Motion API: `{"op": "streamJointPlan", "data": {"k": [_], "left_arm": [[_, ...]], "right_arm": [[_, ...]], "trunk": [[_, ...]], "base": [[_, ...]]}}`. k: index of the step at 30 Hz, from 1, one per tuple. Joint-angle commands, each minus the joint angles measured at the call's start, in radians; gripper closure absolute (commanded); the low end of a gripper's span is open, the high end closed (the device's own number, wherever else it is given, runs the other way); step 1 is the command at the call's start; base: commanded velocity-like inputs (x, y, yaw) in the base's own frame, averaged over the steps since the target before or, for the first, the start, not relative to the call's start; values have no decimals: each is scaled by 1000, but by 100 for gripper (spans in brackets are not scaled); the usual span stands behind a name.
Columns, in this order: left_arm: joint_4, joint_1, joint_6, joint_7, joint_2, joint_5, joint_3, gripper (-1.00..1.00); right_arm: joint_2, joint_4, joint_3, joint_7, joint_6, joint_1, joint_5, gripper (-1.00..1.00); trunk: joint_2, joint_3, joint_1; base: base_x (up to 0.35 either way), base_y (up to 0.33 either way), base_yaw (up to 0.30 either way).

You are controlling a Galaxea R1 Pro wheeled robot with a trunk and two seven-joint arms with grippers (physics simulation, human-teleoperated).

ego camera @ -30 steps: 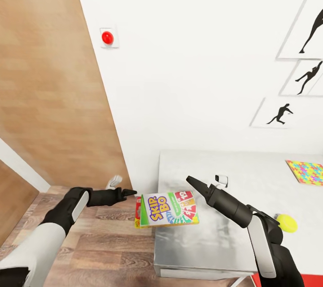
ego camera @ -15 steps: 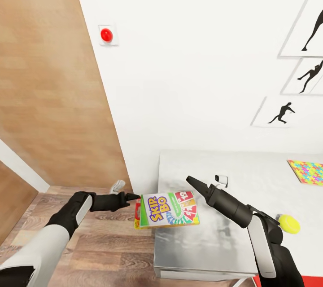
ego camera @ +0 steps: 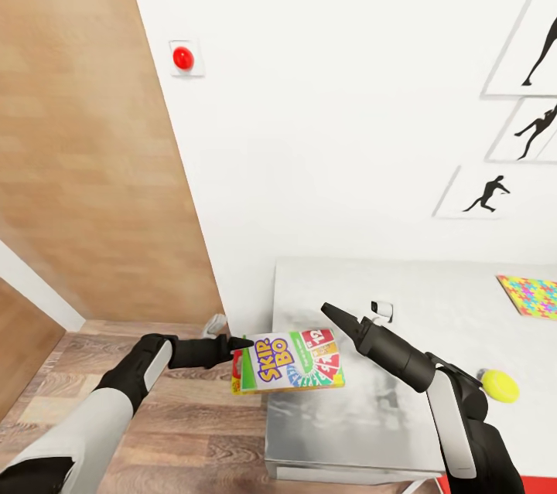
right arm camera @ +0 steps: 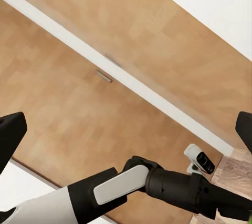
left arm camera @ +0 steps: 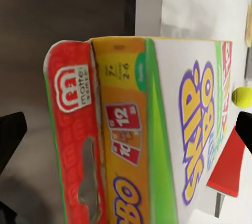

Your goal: Put all the toys in the child's room - the three board games (two on the bed and one on the table), the two jigsaw puzzles on the table, and the tennis ball on the table - inside the toy box on the table in the child's room.

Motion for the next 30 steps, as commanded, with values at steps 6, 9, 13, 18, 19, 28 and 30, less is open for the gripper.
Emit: {"op": "streamJointPlan", "data": {"k": [6, 9, 13, 18, 19, 28, 30], "left_arm": [[2, -1, 2, -3, -4, -1, 1, -100], [2, -1, 1, -3, -6, -1, 0, -100], [2, -1, 1, -3, -8, -1, -1, -100], [2, -1, 1, -3, -10, -2, -1, -100], [2, -1, 1, -3, -10, -2, -1, -100], [2, -1, 1, -3, -10, -2, -3, -100], [2, -1, 1, -3, -10, -2, -3, -100]], "right_arm": [[1, 0, -2, 2, 6, 0, -2, -100], [1, 0, -2, 2, 6, -1, -2, -100], [1, 0, -2, 2, 6, 0, -2, -100], [1, 0, -2, 2, 5, -1, -2, -100], [1, 0, -2, 2, 5, -1, -2, -100], [1, 0, -2, 2, 5, -1, -2, -100], [1, 0, -2, 2, 5, -1, -2, -100]], "trunk": [[-9, -5, 4], [-9, -5, 4], [-9, -5, 4], [-9, -5, 4], [-9, -5, 4], [-9, -5, 4], [-9, -5, 4]], "base": [[0, 0, 0], [0, 0, 0], [0, 0, 0], [0, 0, 0], [-7, -7, 0], [-50, -65, 0], [-14, -19, 0]]}}
